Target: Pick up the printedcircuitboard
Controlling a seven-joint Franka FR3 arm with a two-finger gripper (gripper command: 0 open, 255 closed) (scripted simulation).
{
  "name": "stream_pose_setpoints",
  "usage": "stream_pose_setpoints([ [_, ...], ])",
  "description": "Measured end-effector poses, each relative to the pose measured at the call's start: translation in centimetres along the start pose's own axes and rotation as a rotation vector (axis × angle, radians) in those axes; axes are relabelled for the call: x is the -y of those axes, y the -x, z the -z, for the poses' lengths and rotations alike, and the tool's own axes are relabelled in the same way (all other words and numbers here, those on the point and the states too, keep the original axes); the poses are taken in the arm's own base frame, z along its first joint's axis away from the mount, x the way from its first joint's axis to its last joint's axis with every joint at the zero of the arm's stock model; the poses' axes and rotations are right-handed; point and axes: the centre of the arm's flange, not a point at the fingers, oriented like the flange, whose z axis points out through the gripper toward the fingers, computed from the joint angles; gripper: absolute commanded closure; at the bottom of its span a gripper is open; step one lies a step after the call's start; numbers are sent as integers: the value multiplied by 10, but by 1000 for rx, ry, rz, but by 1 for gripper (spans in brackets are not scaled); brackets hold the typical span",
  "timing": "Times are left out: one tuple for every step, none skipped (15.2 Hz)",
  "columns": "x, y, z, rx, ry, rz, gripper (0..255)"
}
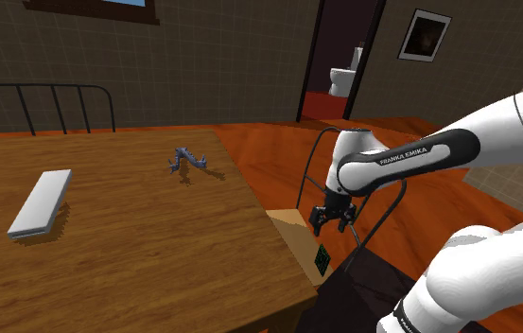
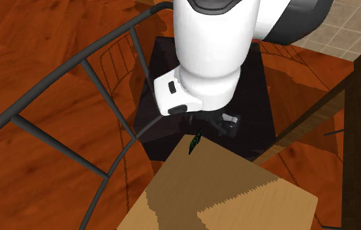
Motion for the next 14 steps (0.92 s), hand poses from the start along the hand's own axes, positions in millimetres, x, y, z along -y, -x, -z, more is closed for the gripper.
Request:
stream_pose_setpoints([
  [-5, 1, -15, 5, -2, -15, 0],
  [-6, -1, -29, 10, -5, -30, 0],
  [-10, -5, -39, 14, -7, -45, 0],
  [-13, -6, -53, 21, -9, -60, 0],
  [-12, -9, -60, 17, -13, -68, 0],
  [-12, -13, -67, 15, -15, -74, 0],
  [-12, -15, -76, 14, -15, -77, 0],
  [-12, -16, -81, 13, -16, -79, 0],
  [-12, -16, -83, 8, -18, -79, 0],
  [-12, -18, -89, 6, -19, -77, 0],
  [-11, -17, -96, 9, -19, -80, 0],
  [-10, -17, -102, 11, -18, -82, 0],
  [-10, -18, -108, 8, -19, -80, 0],
  [-10, -19, -112, 12, -18, -80, 0],
])
